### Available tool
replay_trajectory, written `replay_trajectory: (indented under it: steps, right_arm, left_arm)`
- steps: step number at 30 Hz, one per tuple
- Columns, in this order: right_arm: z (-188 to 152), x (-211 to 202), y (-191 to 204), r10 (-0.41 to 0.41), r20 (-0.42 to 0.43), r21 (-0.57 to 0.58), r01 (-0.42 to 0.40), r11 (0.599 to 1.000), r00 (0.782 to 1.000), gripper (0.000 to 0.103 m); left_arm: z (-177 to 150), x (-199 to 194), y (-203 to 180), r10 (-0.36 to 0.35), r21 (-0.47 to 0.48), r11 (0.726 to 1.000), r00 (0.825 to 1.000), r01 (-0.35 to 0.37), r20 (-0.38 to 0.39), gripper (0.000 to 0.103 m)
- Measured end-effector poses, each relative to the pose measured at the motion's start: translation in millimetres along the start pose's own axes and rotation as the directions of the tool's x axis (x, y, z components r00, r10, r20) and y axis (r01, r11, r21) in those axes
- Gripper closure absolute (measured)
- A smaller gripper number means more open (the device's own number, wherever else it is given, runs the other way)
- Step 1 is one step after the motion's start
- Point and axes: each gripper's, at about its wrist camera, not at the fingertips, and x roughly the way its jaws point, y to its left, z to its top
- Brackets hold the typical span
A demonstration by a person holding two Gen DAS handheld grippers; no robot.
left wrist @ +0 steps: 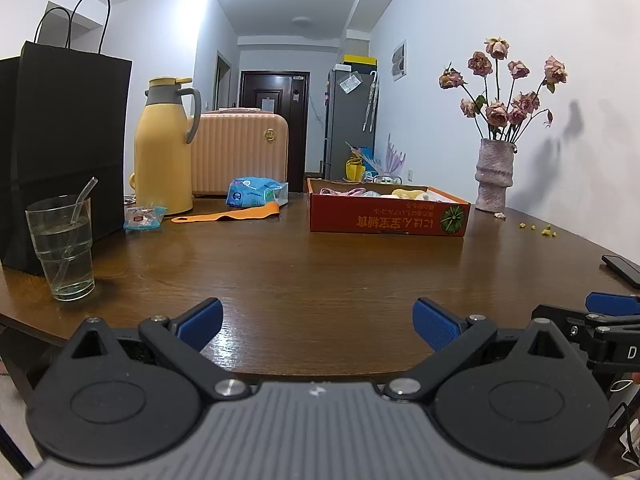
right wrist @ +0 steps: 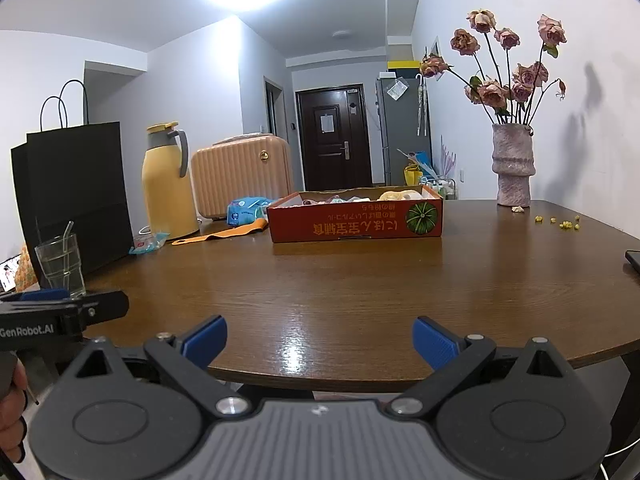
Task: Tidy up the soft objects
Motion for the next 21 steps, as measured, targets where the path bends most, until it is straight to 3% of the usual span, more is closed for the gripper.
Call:
replay_trajectory:
  steps: [21]
  right_arm:
    - [1.6,0.6,-0.3,-0.013,0.0,0.0,0.013,1.0,1.0,0.003]
  left_arm:
    - [0.0,-1.9,-1.2,-0.004,0.011,1.0,1.0,0.004,0.003,0.0]
